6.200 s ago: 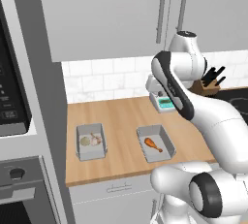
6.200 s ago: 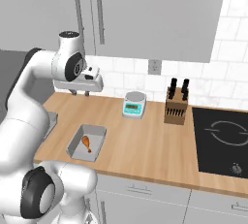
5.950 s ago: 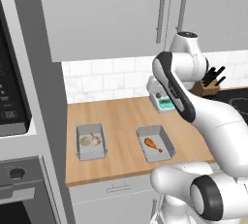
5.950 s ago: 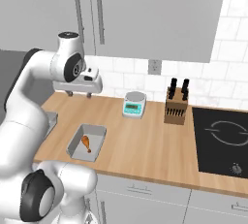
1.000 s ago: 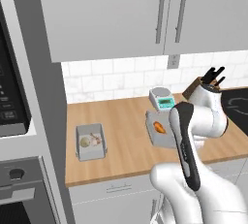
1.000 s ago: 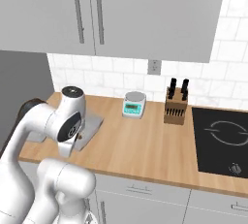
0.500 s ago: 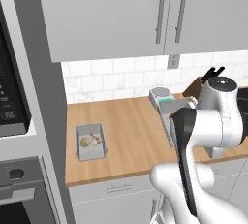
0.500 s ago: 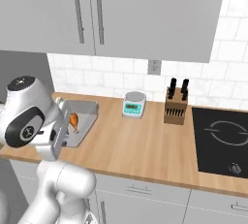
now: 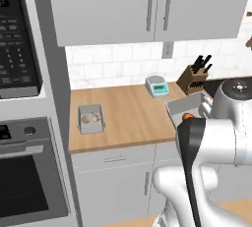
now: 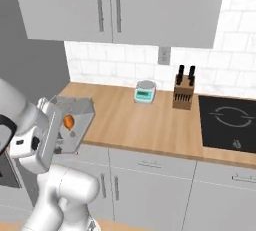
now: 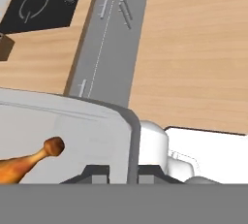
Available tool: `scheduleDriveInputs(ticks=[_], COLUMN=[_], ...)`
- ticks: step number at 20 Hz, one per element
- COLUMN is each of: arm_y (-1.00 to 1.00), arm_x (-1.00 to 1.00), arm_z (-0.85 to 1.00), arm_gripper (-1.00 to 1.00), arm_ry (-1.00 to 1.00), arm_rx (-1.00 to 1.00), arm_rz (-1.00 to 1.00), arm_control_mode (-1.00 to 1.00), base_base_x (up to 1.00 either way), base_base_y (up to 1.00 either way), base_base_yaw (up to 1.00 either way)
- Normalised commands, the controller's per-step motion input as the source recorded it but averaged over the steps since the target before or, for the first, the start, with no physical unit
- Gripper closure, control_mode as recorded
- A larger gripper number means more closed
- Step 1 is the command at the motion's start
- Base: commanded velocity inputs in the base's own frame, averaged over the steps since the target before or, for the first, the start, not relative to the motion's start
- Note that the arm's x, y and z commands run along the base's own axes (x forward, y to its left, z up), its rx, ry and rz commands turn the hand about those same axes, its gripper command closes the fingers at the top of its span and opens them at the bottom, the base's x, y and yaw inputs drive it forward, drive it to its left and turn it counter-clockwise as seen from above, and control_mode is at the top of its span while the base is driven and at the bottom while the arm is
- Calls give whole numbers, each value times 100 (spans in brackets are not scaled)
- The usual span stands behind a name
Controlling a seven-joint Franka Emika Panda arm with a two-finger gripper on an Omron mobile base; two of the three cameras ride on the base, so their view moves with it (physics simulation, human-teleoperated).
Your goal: Take the meat container that has the chicken drumstick and place it on the second highest rack of the freezer. Then take the vegetable container that has the garlics and place it on the highest rack of the freezer.
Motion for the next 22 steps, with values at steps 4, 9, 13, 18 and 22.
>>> scheduleDriveInputs(ticks=[4, 9, 13, 18, 22], arm_y=[0, 0, 0, 0, 0], arm_x=[0, 0, 0, 0, 0], arm_z=[0, 0, 0, 0, 0], arm_gripper=[100, 100, 100, 100, 100], arm_ry=[0, 0, 0, 0, 0], arm_rx=[0, 0, 0, 0, 0], arm_rz=[0, 0, 0, 0, 0], arm_control_mode=[100, 100, 100, 100, 100], base_base_x=[-100, -35, 0, 0, 0], base_base_y=[-1, 32, 49, 64, 100], base_base_yaw=[15, 47, 60, 60, 50])
